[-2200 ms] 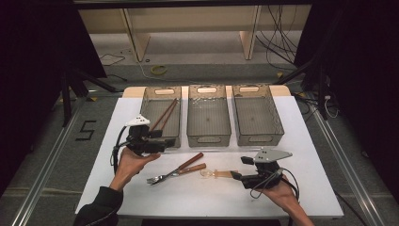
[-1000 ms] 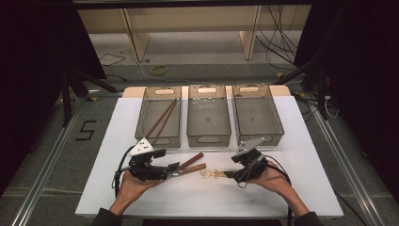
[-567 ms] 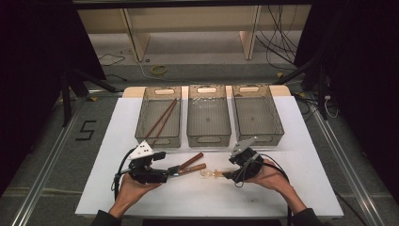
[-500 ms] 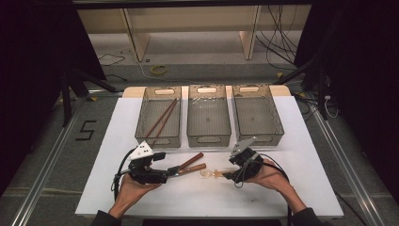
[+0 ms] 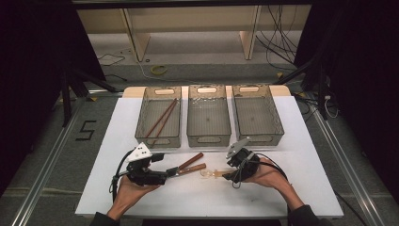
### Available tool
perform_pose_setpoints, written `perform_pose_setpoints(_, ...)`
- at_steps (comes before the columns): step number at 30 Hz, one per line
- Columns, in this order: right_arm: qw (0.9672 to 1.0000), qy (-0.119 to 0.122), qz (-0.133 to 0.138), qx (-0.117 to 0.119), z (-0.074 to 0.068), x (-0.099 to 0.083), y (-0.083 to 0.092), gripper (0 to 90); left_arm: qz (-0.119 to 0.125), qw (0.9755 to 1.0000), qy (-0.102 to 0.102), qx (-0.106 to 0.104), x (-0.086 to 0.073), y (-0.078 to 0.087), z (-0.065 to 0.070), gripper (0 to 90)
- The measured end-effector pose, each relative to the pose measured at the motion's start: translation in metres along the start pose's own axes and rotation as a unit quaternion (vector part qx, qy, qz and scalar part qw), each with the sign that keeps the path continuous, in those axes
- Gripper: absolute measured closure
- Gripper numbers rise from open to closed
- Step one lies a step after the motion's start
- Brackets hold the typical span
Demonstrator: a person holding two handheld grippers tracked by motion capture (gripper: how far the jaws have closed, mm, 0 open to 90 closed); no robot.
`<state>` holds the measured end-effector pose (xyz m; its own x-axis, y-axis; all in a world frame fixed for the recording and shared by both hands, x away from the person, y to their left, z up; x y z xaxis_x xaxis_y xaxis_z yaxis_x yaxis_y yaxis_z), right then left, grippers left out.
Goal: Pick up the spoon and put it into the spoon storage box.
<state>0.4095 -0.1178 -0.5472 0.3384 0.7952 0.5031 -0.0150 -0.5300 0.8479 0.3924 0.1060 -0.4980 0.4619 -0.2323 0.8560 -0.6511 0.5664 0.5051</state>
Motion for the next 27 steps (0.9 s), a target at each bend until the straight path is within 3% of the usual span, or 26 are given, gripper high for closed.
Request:
perform_pose_setpoints(12, 0.9993, 0.006, -0.036, -0.001, 0.0, -0.003, -0.012, 57.4, -0.006, 1.0, 0.0, 0.002, -0.007, 0.001, -0.001, 19.8)
perform_pose_setpoints(16, 0.9992, 0.007, -0.04, -0.005, 0.0, -0.004, -0.011, 65.2, -0.003, 1.0, 0.0, 0.007, -0.007, 0.004, -0.002, 20.1)
perform_pose_setpoints(21, 0.9981, 0.032, -0.052, -0.01, -0.003, -0.003, -0.012, 71.4, -0.004, 0.9999, -0.001, 0.01, -0.008, 0.003, -0.004, 20.6)
perform_pose_setpoints(22, 0.9981, 0.027, -0.055, -0.009, -0.005, -0.004, -0.011, 72.6, -0.005, 0.9999, 0.0, 0.01, -0.009, 0.003, -0.005, 20.7)
perform_pose_setpoints(27, 0.9962, 0.062, -0.061, -0.012, -0.007, -0.005, -0.011, 75.9, -0.01, 0.9999, -0.003, 0.013, -0.011, 0.002, -0.007, 21.1)
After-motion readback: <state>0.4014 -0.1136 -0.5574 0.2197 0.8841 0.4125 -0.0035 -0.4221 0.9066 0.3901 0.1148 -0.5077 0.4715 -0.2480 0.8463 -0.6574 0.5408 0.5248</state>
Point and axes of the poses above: each handheld gripper's, and its own axes: y roughly backward along the jaws, x roughly out of its top, z roughly to its right, the point moved 10 cm from there along -y, roughly forward along the jaws, and after that the axes turned 11 degrees about x, right-handed, at the moved point
